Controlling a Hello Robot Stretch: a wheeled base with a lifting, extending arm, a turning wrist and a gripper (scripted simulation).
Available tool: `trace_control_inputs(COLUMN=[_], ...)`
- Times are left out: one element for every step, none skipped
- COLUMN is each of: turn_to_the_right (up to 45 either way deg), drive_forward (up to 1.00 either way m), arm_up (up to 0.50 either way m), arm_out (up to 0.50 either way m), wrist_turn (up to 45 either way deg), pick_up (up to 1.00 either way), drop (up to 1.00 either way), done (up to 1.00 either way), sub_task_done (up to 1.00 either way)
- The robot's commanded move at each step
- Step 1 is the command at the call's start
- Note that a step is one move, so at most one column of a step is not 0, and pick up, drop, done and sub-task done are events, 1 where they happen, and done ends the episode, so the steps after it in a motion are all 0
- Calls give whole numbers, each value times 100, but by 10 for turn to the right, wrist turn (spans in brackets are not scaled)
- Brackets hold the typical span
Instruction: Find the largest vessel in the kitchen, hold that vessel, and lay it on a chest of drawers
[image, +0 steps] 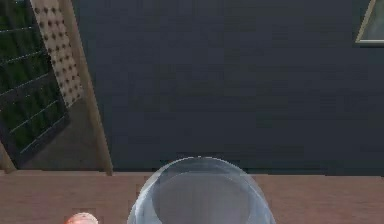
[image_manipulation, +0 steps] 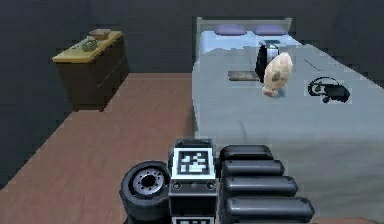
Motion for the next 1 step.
trace_control_inputs(turn_to_the_right=[390], drive_forward=[0], arm_up=[0], arm_out=[0], wrist_turn=[0], pick_up=[0], drop=[0], done=[0], sub_task_done=[0])
